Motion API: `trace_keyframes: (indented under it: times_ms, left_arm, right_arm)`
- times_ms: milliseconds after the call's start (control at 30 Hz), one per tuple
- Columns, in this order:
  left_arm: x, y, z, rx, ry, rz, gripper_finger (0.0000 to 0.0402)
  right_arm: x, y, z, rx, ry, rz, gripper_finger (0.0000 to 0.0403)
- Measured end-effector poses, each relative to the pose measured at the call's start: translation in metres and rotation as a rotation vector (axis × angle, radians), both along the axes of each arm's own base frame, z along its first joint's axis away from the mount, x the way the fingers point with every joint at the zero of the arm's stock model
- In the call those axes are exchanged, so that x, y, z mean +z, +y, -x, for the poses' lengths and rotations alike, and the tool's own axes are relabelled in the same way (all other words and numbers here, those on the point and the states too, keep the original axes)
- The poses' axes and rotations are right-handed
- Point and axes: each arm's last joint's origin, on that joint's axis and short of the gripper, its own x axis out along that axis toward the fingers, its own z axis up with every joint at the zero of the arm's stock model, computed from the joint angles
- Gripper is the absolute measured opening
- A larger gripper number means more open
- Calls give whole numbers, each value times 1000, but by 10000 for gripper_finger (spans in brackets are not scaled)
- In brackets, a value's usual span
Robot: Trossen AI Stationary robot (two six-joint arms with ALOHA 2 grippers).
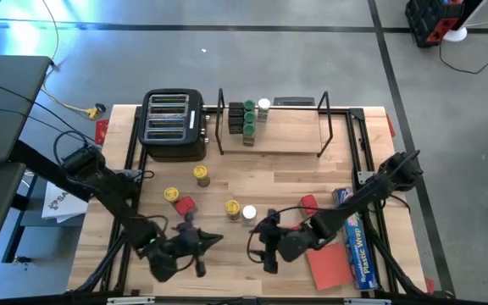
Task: Shelf spices
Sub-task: Put the white seasoning bottle on the shelf aligned with the other white seasoning bottle
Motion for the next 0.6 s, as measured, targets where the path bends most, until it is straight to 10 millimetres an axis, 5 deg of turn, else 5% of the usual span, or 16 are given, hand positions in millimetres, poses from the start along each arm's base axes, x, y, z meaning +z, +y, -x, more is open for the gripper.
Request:
trace_keyframes:
  times_ms: [400,600]
  left_arm:
    - [-5,-7,17,50,-10,-29,0]
    - [-5,-6,16,56,-6,-28,0]
  right_arm:
    - [-51,-14,-26,-10,121,-31,272]
    - [-54,-19,-21,-186,123,36,272]
